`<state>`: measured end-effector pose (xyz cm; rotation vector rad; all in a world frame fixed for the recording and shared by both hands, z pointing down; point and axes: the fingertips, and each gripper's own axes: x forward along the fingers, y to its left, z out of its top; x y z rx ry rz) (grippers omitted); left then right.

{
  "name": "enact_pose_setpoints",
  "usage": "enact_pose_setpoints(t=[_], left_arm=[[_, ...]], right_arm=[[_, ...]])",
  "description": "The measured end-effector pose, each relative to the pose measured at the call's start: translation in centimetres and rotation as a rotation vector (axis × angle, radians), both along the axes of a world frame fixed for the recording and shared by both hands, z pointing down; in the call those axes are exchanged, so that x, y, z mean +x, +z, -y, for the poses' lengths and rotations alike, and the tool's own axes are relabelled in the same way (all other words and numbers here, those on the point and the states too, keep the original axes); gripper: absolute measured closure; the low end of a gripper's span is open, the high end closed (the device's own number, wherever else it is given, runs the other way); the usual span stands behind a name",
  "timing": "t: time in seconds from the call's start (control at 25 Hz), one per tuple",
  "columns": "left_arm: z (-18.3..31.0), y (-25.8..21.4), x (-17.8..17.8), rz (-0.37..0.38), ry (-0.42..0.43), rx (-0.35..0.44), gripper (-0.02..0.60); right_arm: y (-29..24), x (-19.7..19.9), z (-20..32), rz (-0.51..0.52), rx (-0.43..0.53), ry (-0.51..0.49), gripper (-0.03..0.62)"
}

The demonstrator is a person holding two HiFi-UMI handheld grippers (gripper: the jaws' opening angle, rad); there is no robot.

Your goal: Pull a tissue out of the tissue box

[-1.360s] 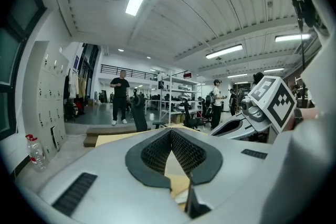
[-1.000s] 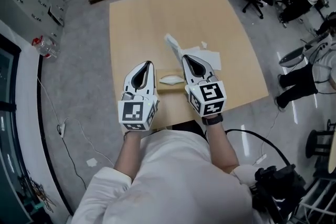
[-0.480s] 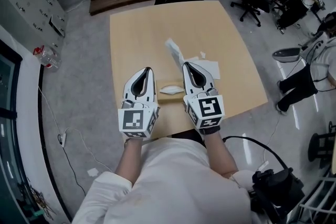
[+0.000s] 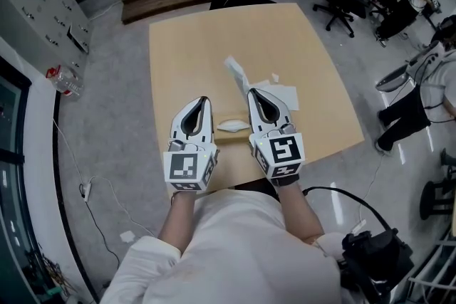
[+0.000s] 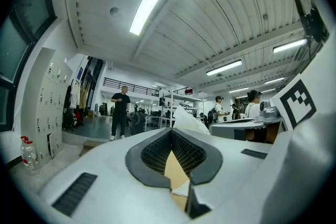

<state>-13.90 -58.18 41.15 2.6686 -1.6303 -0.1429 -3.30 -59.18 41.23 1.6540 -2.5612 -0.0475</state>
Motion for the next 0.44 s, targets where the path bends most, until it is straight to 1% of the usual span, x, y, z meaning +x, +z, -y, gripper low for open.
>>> enact_pose_setpoints(t=[0.12,0.44], left_arm=[[0.1,0.0,0.0,-0.011,0.002,-0.004,0.580],[0.0,1.0,0.7,-0.010,0.009,-0.022,0.580]], right_arm=[[0.0,-0.3,0.0,-0.002,0.001,-0.007,0.591],[0.8,-0.1,-0.3,-0.010,-0.009,-0.011,0.591]])
